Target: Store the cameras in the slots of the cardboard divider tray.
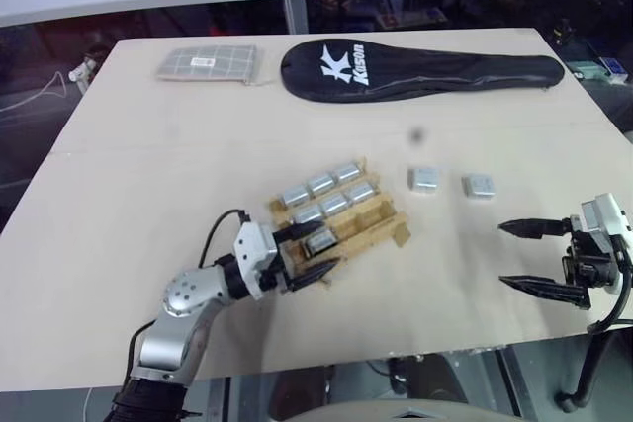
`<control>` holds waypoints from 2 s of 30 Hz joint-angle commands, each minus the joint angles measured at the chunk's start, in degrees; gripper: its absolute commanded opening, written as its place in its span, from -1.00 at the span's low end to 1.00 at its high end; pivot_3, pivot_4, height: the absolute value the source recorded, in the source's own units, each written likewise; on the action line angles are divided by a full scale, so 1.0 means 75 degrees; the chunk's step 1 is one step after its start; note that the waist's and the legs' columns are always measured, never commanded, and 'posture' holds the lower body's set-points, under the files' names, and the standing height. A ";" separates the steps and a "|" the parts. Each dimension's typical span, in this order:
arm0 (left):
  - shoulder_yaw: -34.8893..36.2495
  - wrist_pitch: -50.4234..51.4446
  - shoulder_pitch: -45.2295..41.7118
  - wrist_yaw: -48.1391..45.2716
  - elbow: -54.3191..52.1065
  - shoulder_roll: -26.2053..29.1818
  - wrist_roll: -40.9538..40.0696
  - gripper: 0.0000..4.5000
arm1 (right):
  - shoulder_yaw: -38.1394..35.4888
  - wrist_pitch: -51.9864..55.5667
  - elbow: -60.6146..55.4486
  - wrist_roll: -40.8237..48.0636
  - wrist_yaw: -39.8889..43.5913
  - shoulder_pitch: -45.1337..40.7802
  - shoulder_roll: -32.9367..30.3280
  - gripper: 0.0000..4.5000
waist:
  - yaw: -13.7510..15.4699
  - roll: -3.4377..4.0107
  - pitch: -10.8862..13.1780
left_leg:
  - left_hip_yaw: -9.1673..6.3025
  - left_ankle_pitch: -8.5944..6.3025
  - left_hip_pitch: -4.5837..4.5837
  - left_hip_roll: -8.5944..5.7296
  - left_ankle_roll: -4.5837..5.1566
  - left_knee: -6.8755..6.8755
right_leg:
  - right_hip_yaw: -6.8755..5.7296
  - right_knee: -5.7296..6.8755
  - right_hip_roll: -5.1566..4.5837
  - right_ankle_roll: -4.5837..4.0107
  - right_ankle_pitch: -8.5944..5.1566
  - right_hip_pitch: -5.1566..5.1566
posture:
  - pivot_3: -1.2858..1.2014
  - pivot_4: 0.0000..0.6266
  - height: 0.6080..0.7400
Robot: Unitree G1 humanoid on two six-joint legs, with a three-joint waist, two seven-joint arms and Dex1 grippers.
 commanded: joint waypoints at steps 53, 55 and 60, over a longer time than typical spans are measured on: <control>0.3101 0.6047 -0.2241 -0.0065 -0.2740 0.3971 -0.4133 0.87 | 0.1956 -0.1417 0.0745 -0.4225 -0.6395 -0.2865 0.3514 -0.11 | -0.0215 0.0025 0.0055 | 0.0012 0.0001 -0.0032 -0.0004 -0.0005 -0.0018 | 0.0003 -0.0006 0.0003 -0.0002 0.0000 -0.0036 | 0.03 -0.52 1.00; 0.2823 0.6285 -0.2529 0.0528 -0.2758 0.3501 -0.4274 0.87 | 0.2177 -0.1940 0.0649 -0.4357 -0.6077 -0.2990 0.3308 -0.11 | -0.0253 0.0019 0.0054 | 0.0010 0.0002 -0.0032 -0.0004 -0.0004 -0.0017 | 0.0004 -0.0004 0.0006 0.0007 0.0011 -0.0036 | 0.03 -0.52 1.00; 0.1781 0.6972 -0.3446 0.2293 -0.2347 0.1993 -0.4286 0.87 | 0.3613 -0.4748 0.0197 -0.5532 -0.4681 -0.3890 0.2558 -0.11 | -0.0287 0.0021 0.0056 | 0.0002 0.0001 -0.0027 -0.0005 -0.0004 -0.0014 | 0.0005 0.0000 0.0010 0.0004 0.0036 -0.0035 | 0.03 -0.52 1.00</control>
